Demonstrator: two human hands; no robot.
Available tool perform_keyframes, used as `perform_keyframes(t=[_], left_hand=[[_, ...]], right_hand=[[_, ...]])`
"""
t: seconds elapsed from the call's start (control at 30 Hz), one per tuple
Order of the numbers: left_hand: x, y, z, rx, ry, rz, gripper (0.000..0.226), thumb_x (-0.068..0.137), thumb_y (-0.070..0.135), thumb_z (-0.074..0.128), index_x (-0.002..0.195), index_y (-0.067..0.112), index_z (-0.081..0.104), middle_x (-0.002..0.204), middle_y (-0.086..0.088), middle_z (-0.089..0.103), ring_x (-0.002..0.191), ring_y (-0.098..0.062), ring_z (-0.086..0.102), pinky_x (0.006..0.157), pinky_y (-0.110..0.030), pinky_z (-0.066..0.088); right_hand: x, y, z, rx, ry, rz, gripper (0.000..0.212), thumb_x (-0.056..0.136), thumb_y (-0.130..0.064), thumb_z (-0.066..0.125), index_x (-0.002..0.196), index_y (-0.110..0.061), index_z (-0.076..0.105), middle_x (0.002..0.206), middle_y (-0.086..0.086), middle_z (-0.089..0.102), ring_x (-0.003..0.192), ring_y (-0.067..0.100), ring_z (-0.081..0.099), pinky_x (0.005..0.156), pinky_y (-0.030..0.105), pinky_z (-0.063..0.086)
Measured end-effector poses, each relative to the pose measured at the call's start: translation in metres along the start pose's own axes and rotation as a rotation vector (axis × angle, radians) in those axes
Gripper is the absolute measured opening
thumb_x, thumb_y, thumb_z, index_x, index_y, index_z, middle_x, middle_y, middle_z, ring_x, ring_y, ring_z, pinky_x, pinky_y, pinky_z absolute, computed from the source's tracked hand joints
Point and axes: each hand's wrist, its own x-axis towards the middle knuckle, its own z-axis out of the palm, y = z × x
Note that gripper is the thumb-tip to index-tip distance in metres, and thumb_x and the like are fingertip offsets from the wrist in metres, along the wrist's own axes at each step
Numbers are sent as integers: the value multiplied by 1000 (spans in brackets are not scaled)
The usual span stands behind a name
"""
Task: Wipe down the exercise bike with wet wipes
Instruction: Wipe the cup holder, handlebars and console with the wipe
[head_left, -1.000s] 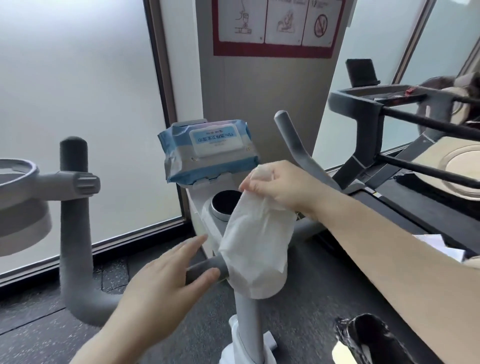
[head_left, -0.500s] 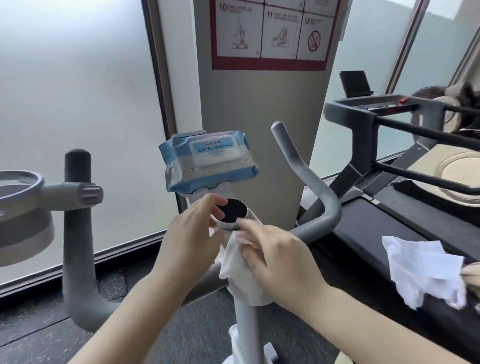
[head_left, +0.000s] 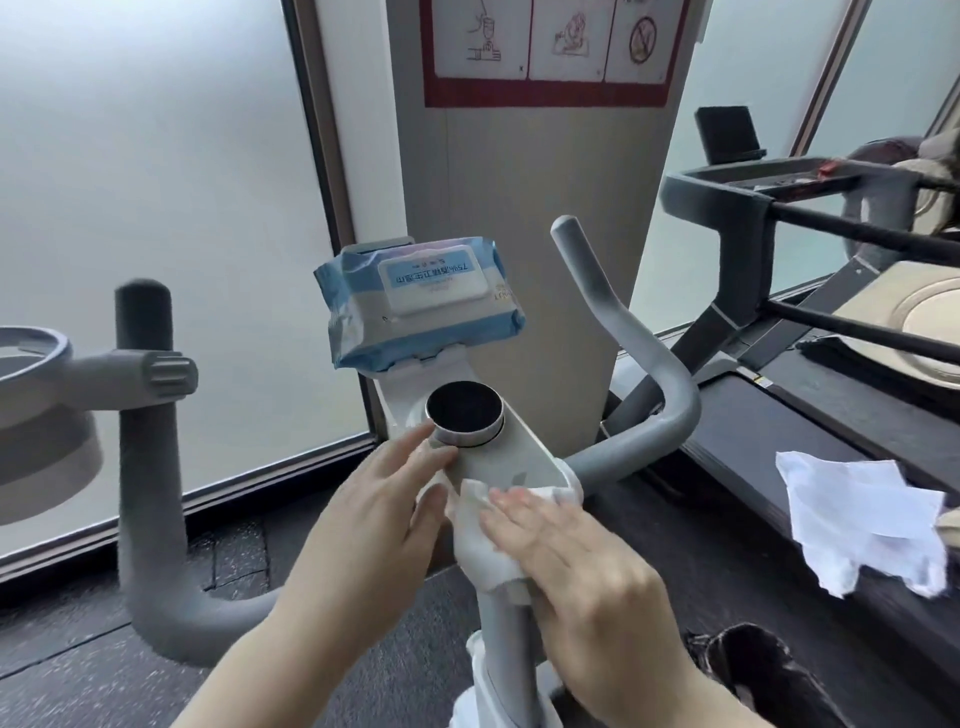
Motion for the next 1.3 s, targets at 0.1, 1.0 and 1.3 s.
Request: perform_keyframes(t=[0.1, 1.0, 1.3], left_hand=[[-4, 12, 5, 109, -102, 120, 61, 92, 53, 18, 138, 33, 51, 154, 18, 31, 141, 3, 19, 115, -19, 12], [-19, 4, 4, 195, 40, -33, 55, 90, 46, 37, 137, 25, 55, 139, 14, 52, 129, 0, 36, 97, -18, 28], [-23, 4, 3, 262, -35, -46, 57, 90, 49, 32, 139, 27, 52, 141, 15, 51, 124, -5, 54, 94, -19, 32]], right_hand=[[-1, 32, -15, 119, -10, 183, 39, 92, -16, 43, 123, -17, 66, 131, -9, 60, 126, 6, 53, 104, 35, 44], [25, 15, -10, 122, -287, 246, 49, 98, -38, 30, 137, -21, 54, 144, -10, 48, 137, 3, 36, 117, 25, 22], [11, -6, -10, 88, -250, 102, 41, 101, -25, 34, 128, -14, 62, 137, -5, 56, 134, 9, 44, 112, 30, 34]])
